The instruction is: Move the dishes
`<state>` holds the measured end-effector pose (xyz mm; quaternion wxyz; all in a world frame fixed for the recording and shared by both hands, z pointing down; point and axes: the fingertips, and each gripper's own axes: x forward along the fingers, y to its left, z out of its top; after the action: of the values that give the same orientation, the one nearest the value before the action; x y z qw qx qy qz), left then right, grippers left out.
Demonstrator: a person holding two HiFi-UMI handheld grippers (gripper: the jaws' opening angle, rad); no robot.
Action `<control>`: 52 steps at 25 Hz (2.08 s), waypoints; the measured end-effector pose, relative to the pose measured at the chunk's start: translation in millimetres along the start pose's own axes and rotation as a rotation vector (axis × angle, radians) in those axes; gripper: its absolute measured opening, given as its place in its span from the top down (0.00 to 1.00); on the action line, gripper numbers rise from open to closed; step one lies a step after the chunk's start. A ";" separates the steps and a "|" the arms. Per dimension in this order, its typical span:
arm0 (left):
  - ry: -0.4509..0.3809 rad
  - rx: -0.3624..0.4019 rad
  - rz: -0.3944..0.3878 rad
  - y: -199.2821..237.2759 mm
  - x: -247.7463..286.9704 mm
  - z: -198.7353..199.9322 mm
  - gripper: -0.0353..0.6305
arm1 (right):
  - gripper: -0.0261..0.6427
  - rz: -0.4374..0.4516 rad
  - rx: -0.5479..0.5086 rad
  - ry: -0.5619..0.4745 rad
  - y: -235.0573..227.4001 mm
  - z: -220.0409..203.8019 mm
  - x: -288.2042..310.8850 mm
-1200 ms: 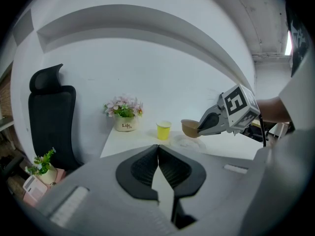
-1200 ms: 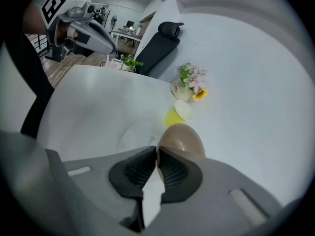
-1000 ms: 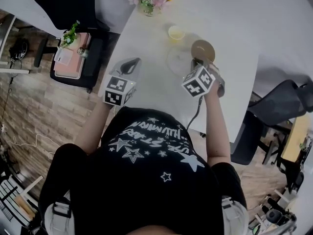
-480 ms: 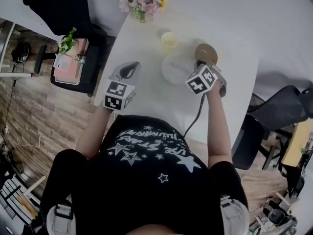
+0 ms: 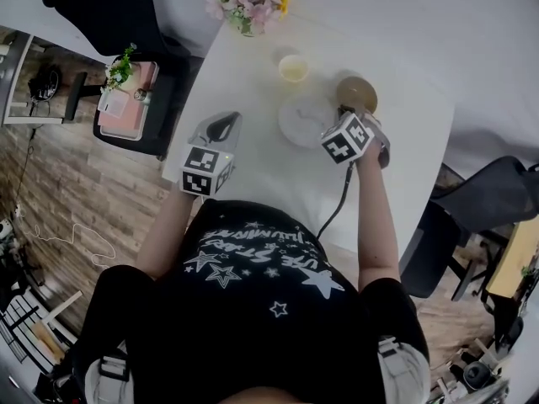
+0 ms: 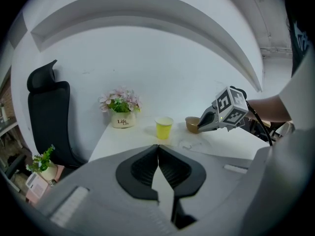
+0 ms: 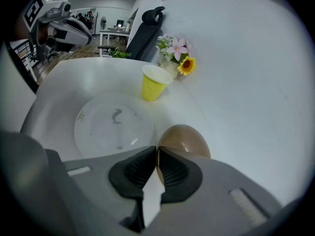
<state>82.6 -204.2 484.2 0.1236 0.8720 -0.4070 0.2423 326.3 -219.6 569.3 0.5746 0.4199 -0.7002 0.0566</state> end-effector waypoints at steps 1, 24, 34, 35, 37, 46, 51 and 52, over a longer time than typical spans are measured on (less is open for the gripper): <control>0.001 -0.003 0.004 -0.9 -1.5 -1.4 0.93 | 0.92 0.004 -0.004 -0.002 1.4 0.7 0.1; -0.040 0.034 -0.037 2.5 -45.4 -16.5 0.93 | 0.75 -0.099 0.085 -0.099 28.1 21.4 -59.5; -0.059 0.100 -0.254 44.0 -53.1 -21.9 0.93 | 0.77 -0.317 0.317 -0.017 52.0 29.7 -103.8; -0.055 0.103 -0.276 49.4 -53.2 -24.4 0.93 | 0.79 -0.342 0.341 -0.005 56.4 30.6 -108.7; -0.051 0.115 -0.322 58.8 -54.2 -28.5 0.93 | 0.82 -0.391 0.396 0.013 65.8 33.3 -118.9; -0.049 0.219 -0.556 77.0 -66.5 -42.0 0.93 | 0.95 -0.563 0.606 0.088 129.4 51.1 -158.4; -0.024 0.266 -0.665 69.4 -77.7 -56.1 0.93 | 0.95 -0.570 0.753 0.105 178.0 51.9 -175.4; -0.022 0.269 -0.680 67.2 -80.9 -58.9 0.93 | 0.95 -0.571 0.764 0.109 184.7 51.4 -176.3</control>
<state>-32.6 -170.2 493.3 0.0769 0.9684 -0.0599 0.2294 164.5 -37.9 476.4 0.4075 0.7731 -0.4547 0.1718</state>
